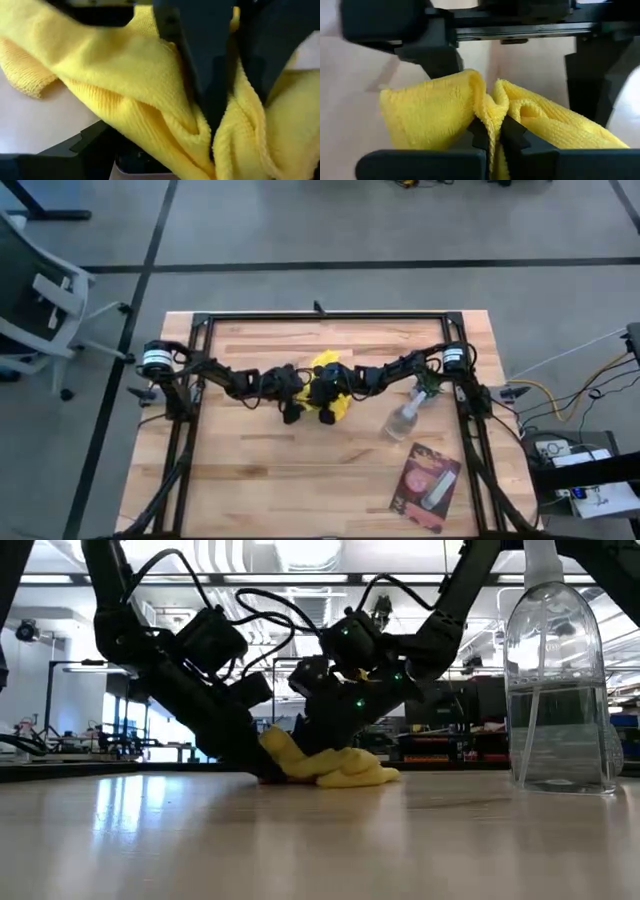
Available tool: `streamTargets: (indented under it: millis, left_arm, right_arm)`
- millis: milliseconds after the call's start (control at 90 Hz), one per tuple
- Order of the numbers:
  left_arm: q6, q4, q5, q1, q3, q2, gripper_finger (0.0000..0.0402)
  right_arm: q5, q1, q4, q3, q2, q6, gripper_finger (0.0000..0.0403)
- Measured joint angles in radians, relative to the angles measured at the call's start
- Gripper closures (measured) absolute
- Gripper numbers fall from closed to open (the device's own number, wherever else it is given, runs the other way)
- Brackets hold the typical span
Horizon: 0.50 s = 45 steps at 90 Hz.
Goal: Apply microfiber cloth
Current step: Wipe the front of the pink cellphone with a microfiber cloth
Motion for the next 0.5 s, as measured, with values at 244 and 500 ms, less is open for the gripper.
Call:
streamTargets:
  millis: [244, 500]
  left_arm:
    - [-0.002, 0.008, -0.004, -0.002, -0.001, 0.0, 0.0079]
    - [-0.008, 0.016, -0.01, -0.003, -0.004, 0.001, 0.0079]
  right_arm:
    - [-0.071, -0.031, 0.025, 0.002, 0.004, -0.041, 0.0403]
    - [0.021, -0.036, -0.005, 0.073, 0.042, -0.036, 0.0403]
